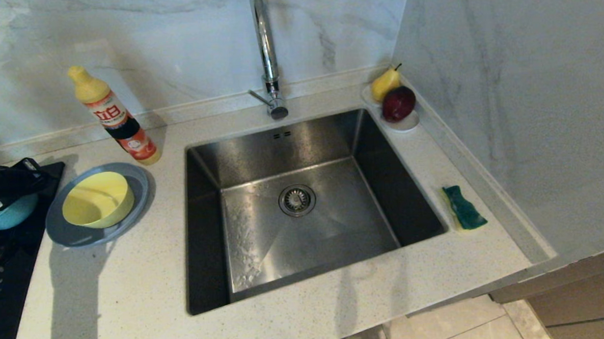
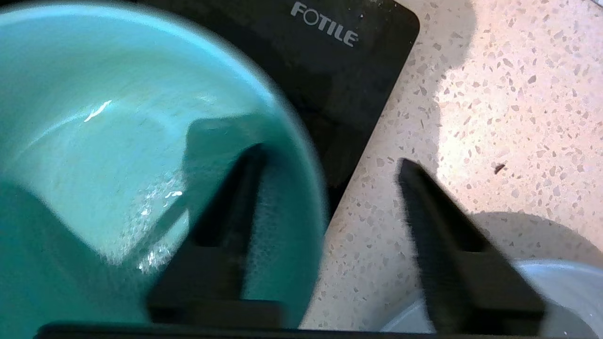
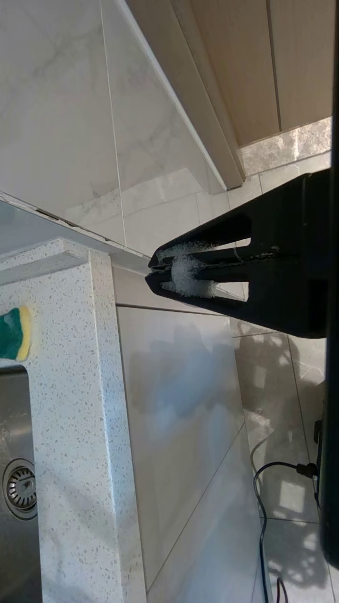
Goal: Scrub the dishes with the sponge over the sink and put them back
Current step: Place the bowl on the bowl
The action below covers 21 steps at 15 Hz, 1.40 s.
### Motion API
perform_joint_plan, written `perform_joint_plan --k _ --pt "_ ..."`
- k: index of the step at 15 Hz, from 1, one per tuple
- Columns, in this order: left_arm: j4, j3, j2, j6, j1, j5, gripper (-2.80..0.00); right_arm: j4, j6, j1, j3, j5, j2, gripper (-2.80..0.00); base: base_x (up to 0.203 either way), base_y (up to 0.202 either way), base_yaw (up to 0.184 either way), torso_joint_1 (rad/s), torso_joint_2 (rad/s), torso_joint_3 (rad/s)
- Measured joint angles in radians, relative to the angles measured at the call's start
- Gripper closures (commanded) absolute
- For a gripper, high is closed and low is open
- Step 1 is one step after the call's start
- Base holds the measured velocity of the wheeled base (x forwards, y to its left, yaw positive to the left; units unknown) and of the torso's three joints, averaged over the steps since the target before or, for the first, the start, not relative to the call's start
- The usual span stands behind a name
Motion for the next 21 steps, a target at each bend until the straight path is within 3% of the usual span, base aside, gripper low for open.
perform_joint_plan --k 9,14,17,21 --pt "0.182 0.01 -0.144 0.03 0.0 0.0 0.0 0.0 0.0 0.0 0.0 0.0 0.0 0.0 0.0 0.0 0.0 0.0 0.0 0.0" --pt "0.246 0.111 -0.32 0.053 -0.003 -0.01 0.0 0.0 -0.001 0.0 0.001 0.0 0.0 0.0 0.0 0.0 0.0 0.0 0.0 0.0" --pt "0.242 0.223 -0.428 0.043 -0.055 -0.017 0.0 0.0 -0.001 0.0 0.001 0.0 0.0 0.0 0.0 0.0 0.0 0.0 0.0 0.0" --pt "0.235 0.329 -0.524 0.006 -0.223 0.043 0.0 0.0 0.0 0.0 0.0 0.0 0.0 0.0 0.0 0.0 0.0 0.0 0.0 0.0"
